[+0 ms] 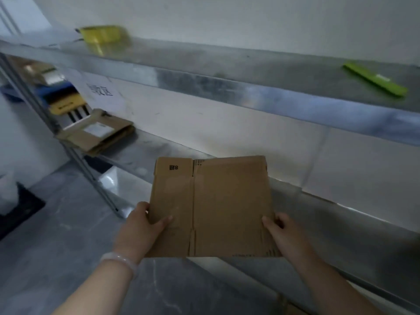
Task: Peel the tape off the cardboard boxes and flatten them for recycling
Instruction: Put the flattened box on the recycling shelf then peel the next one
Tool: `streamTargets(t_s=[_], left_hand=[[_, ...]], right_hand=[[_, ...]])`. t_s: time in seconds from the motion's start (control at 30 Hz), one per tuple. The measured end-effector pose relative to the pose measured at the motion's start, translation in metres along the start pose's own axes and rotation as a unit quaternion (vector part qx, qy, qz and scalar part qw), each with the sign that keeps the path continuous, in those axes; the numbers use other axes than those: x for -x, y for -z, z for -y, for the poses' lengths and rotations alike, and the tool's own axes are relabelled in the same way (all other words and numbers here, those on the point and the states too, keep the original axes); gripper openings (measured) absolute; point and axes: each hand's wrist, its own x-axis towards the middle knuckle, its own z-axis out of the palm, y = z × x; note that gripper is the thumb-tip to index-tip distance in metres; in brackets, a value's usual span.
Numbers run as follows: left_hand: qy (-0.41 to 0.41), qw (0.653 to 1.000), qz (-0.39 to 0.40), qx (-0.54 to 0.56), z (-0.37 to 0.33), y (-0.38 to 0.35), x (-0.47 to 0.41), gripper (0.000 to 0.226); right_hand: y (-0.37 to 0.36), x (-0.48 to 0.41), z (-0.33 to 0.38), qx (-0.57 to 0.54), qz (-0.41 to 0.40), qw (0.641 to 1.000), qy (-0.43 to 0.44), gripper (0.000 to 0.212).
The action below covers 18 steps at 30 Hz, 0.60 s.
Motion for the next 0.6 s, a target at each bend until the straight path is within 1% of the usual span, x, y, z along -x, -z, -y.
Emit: streamTargets(t_s=[0.1,0.2,0.33,0.47,0.6], left_hand=[[0.011,1.0,-0.016,0.005,0.04,0.05,-0.022,0.052],[0.02,0.999,-0.037,-0.005,0.083,0.102,-0.049,0.053],[0.03,0.997,-0.064,0.024,0.131,0.159,-0.085,0.048],[0.048,0.995,-0.077,0.039,0.17,0.202,-0.119,0.043],[0.054,0.995,-0.076,0.041,0.197,0.229,-0.158,0.042]], right_hand=[[-0.052,-0.002,0.048,-0.003,0.011,1.0,0.027,0.024],[-0.11,0.0,0.096,-0.028,0.029,0.998,0.038,0.021],[-0.178,-0.003,0.157,-0.042,0.043,0.997,0.055,0.026],[-0.232,-0.008,0.204,-0.022,0.061,0.996,0.06,0.028],[-0.272,-0.026,0.239,-0.032,0.078,0.995,0.059,0.028]])
